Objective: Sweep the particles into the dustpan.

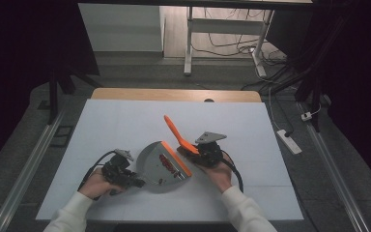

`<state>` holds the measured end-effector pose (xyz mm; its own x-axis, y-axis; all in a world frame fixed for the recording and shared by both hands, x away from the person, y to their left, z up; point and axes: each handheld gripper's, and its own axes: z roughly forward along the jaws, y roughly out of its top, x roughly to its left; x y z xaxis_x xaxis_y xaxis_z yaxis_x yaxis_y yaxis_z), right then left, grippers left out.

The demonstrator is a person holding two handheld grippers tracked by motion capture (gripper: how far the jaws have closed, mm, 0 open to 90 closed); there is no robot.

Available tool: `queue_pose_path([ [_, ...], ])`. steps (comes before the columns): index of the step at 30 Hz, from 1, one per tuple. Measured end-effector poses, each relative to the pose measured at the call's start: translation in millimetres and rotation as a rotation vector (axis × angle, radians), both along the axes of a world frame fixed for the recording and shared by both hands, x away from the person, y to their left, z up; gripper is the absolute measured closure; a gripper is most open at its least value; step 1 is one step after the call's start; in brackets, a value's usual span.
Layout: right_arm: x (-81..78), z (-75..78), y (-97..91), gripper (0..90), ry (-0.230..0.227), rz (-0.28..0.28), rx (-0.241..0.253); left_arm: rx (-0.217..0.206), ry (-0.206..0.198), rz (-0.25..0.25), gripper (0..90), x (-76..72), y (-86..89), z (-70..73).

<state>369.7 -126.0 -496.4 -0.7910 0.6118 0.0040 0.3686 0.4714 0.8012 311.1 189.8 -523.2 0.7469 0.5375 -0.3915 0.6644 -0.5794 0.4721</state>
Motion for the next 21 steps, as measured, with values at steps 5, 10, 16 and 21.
queue_pose_path([
  [5, 0.7, -7.0, 17.7, 70.1, 0.014, 0.028, 0.004, 0.0, -0.001, 0.0, 61.3, -0.1, -0.2, 0.0],
  [10, -8.3, -5.9, 29.6, 70.1, 0.012, 0.061, 0.028, 0.003, -0.001, 0.002, 61.3, -0.3, -0.3, -0.3],
  [16, -19.2, -5.7, 46.2, 70.1, -0.006, 0.121, 0.014, 0.002, -0.003, 0.002, 61.3, -0.5, -0.2, 0.0],
  [21, -22.5, 1.4, 45.6, 70.2, -0.034, 0.128, 0.044, -0.004, -0.007, 0.003, 61.3, -0.9, 0.1, 0.4],
])
